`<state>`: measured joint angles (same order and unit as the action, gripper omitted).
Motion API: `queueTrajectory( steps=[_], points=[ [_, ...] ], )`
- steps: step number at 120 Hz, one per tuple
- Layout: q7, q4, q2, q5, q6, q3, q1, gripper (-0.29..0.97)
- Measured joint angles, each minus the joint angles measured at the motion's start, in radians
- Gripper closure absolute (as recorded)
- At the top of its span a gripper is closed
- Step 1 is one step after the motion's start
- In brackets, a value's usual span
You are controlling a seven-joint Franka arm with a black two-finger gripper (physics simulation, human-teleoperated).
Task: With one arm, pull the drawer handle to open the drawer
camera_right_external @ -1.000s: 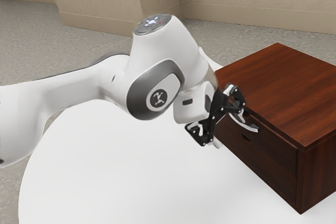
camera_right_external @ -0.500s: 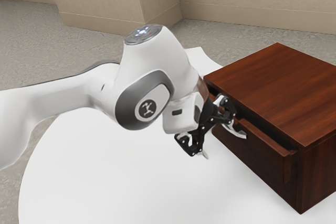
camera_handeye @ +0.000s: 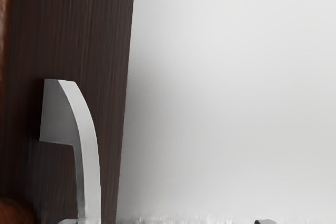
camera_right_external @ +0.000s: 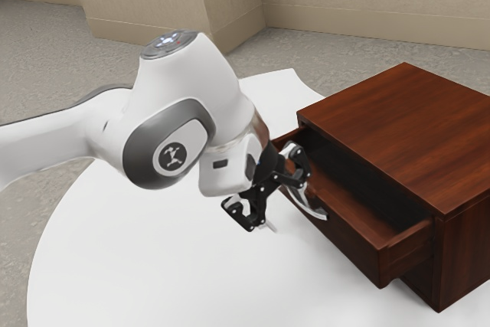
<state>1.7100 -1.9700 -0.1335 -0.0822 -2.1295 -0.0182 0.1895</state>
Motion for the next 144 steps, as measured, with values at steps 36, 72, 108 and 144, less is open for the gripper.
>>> queueTrajectory(
  steps=[36,72,108,144],
  points=[
    [0.001,-0.104,-0.109,-0.003,0.002,-0.002,-0.018,0.23],
    [0.003,-0.232,-0.236,-0.006,0.002,0.012,-0.006,0.21],
    [0.003,-0.321,-0.334,-0.007,0.000,0.033,0.000,0.11],
    [0.000,-0.276,-0.442,-0.006,0.016,0.053,0.011,0.09]
  ],
)
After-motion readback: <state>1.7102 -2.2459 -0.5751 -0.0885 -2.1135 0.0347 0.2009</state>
